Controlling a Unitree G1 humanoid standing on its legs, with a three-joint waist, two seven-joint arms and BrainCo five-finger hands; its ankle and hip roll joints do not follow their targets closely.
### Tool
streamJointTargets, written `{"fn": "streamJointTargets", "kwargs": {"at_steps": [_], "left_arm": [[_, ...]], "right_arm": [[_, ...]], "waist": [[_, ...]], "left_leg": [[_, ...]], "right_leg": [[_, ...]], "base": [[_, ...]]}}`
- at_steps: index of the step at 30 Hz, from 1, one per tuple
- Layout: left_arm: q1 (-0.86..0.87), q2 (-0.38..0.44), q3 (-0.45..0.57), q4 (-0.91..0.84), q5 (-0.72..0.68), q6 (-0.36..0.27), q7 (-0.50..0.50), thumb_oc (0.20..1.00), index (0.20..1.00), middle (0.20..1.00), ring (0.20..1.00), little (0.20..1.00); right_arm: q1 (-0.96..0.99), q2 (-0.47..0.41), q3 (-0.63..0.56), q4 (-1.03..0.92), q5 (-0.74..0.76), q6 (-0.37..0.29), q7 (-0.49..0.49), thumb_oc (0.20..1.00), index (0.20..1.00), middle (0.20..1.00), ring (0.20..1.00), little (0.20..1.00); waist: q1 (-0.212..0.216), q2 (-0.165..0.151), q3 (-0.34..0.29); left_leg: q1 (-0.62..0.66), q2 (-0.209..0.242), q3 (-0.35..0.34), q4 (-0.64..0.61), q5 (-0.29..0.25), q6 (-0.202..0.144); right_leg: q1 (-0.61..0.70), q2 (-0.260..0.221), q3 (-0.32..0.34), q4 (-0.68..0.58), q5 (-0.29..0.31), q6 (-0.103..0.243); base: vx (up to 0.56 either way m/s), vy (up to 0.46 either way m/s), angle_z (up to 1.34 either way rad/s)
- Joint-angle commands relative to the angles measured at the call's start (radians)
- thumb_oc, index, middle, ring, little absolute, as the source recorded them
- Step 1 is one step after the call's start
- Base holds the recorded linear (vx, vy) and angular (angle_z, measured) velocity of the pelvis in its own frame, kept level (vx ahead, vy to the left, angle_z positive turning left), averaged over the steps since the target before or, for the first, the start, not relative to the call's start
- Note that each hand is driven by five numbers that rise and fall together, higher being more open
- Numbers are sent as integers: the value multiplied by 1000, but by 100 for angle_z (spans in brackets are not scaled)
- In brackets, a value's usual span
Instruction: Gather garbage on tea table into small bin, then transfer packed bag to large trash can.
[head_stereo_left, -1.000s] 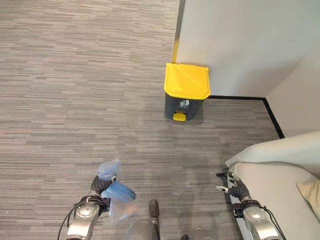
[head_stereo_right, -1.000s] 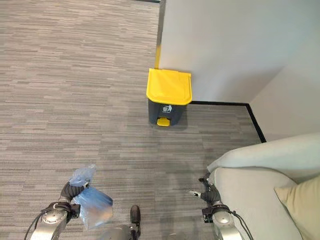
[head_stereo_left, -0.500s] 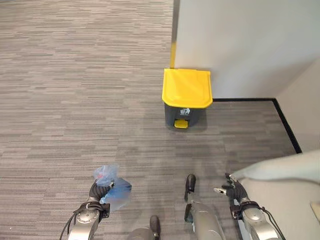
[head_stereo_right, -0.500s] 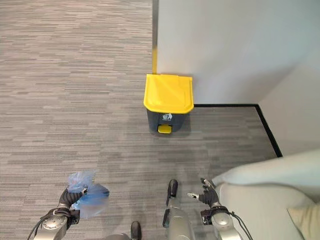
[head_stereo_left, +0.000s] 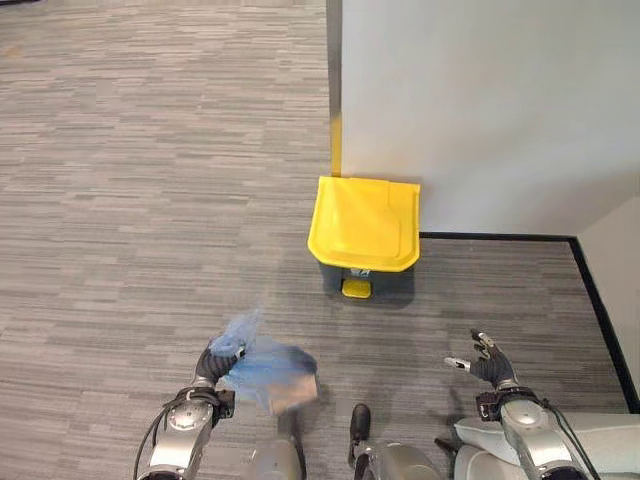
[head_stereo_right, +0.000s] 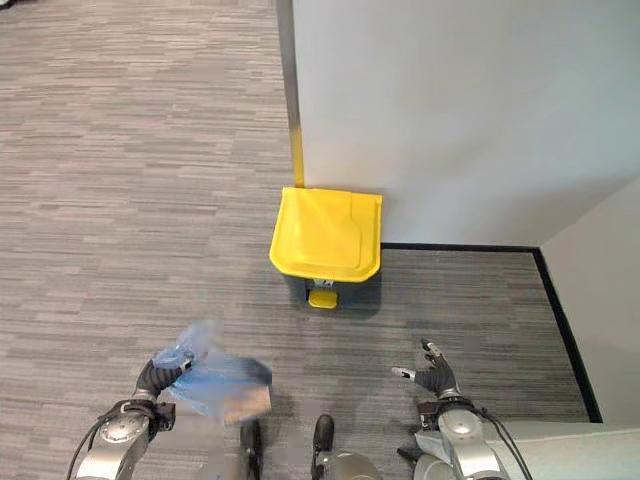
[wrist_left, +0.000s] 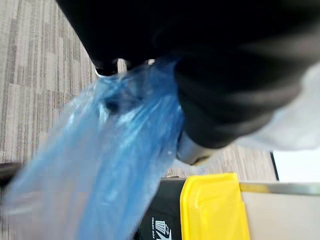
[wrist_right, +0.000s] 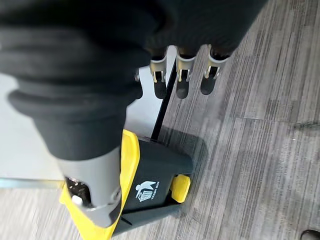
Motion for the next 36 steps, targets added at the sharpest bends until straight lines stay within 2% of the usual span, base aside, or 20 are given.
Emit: {"fn": "streamJointTargets", "kwargs": {"at_steps": [1, 3, 5, 9, 11, 13, 15, 17, 18, 21, 28, 36], "left_arm": [[9, 52, 4, -39, -25, -39, 14, 200, 200, 200, 200, 200], [24, 52, 9, -47, -20, -38, 7, 200, 200, 200, 200, 200], [30, 53, 11, -54, -19, -39, 8, 200, 200, 200, 200, 200], [29, 69, 20, -53, -18, -38, 12, 200, 200, 200, 200, 200], [26, 79, 27, -57, -18, -34, 12, 200, 200, 200, 200, 200], [19, 89, 34, -55, -14, -35, 21, 200, 200, 200, 200, 200], [21, 92, 42, -56, -13, -33, 28, 200, 200, 200, 200, 200], [22, 94, 44, -54, -19, -36, 29, 200, 200, 200, 200, 200], [21, 95, 45, -50, -30, -39, 31, 200, 200, 200, 200, 200], [26, 89, 51, -36, -26, -41, 32, 200, 200, 200, 200, 200], [63, 72, 63, -24, -24, -34, 22, 200, 200, 200, 200, 200], [72, 63, 66, -18, -27, -29, 25, 200, 200, 200, 200, 200]], "right_arm": [[18, -6, -20, -8, 20, -32, -23, 1000, 1000, 1000, 1000, 1000], [24, 3, -22, -6, 9, -28, -13, 1000, 1000, 1000, 1000, 1000], [18, 10, -20, -3, 2, -27, -10, 1000, 1000, 1000, 1000, 1000], [5, 29, -12, -2, -6, -19, -1, 1000, 1000, 1000, 1000, 1000], [1, 41, -8, -6, -7, -16, 5, 1000, 1000, 1000, 1000, 1000], [-10, 51, -1, -2, -7, -17, 4, 1000, 1000, 1000, 1000, 1000], [-19, 56, 9, 0, -15, -15, 5, 1000, 1000, 1000, 1000, 1000], [-19, 55, 10, -2, -13, -14, 7, 1000, 1000, 1000, 1000, 1000], [-20, 49, 10, 4, -7, -15, 6, 1000, 1000, 1000, 1000, 1000], [-21, 41, -2, 9, -2, -14, -3, 1000, 1000, 1000, 1000, 1000], [11, 23, -21, 3, -2, -10, -2, 1000, 1000, 1000, 1000, 1000], [12, 21, -20, 16, 8, -14, -1, 1000, 1000, 1000, 1000, 1000]], "waist": [[32, -12, 1], [35, -11, -13], [39, -15, -23], [46, -28, -41], [50, -33, -36], [49, -29, -32], [46, -22, -18], [40, -20, -11], [33, -21, 0], [39, -27, -10], [41, -30, -47], [41, -40, -59]], "left_leg": [[34, -14, 38, -3, 68, 6], [75, -17, 42, -30, 47, 19], [84, -38, 20, -13, 28, 34], [113, -55, 41, -6, -8, 68], [127, -70, 47, 5, -34, 91], [135, -77, 54, 6, -48, 107], [172, -87, 60, -3, -65, 121], [196, -96, 56, -15, -73, 121], [208, -104, 42, -1, -89, 123], [213, -114, 42, -2, -96, 124], [246, -106, 40, -40, -92, 111], [269, -99, 38, -39, -101, 101]], "right_leg": [[-27, -81, 13, 86, -115, 142], [-9, -83, 27, 92, -127, 152], [8, -100, 45, 106, -140, 162], [2, -135, 84, 139, -132, 186], [-17, -152, 103, 209, -134, 200], [-58, -154, 118, 280, -122, 207], [-132, -152, 110, 321, -81, 202], [-152, -148, 78, 269, -74, 193], [-147, -147, 69, 233, -73, 200], [-130, -149, 73, 197, -62, 198], [-67, -130, 81, 112, -59, 193], [-19, -125, 76, 73, -65, 191]], "base": [[217, 162, -12], [253, 202, -28], [276, 230, -46], [190, 245, -33], [129, 222, -24], [123, 221, -13], [149, 180, -11], [175, 73, -16], [203, 30, 13], [116, -22, 23], [90, -76, 1], [28, -16, -4]]}}
